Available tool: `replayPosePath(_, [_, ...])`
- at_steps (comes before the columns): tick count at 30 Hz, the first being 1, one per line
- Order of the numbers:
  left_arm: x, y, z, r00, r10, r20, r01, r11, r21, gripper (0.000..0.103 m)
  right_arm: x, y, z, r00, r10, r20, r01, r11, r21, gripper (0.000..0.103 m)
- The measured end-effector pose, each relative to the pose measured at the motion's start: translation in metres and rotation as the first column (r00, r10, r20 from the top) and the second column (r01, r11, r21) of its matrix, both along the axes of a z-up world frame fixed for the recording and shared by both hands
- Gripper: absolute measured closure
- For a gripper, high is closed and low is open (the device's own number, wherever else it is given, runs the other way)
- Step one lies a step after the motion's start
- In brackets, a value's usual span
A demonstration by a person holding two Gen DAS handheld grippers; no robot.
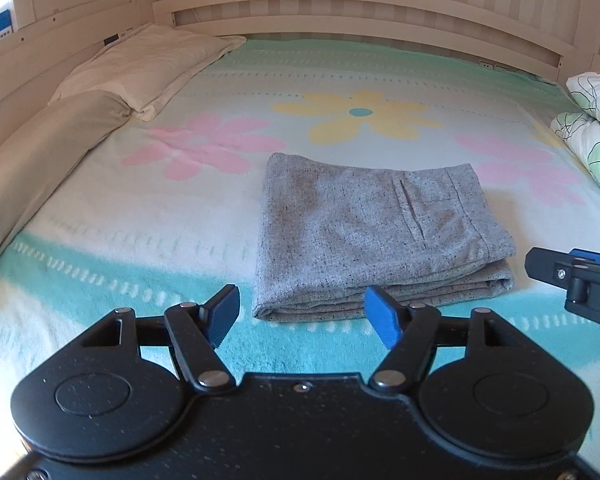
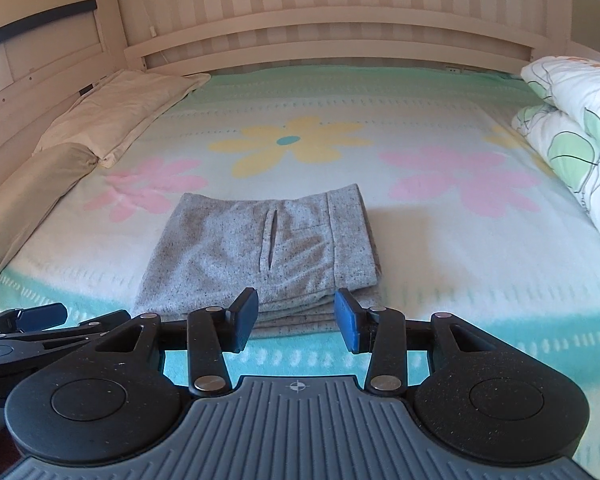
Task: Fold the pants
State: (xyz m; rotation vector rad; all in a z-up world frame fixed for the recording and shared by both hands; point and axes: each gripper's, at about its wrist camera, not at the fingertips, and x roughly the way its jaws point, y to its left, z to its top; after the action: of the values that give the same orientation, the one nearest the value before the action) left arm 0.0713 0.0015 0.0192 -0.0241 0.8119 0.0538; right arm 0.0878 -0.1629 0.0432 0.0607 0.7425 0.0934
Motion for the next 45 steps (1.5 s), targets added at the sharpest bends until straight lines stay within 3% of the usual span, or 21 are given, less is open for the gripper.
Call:
replayPosePath(18, [-0.0006, -0.0014, 0.0006, 1.0, 0.003, 0.002, -0.003, 1.0, 0.019, 0.031, 0.0027, 0.003, -0.0065, 0.999, -0.028, -0.043, 0.024, 0.997, -0.074, 0.062])
replayPosePath(45, [0.0005, -0.0012, -0.0012, 1.0, 0.007, -0.008, -0.007, 1.0, 0.022, 0.031, 0.0052, 0.0075, -0.0079, 0.998, -0.019, -0.053, 0.014, 0.996, -0.087, 0.062])
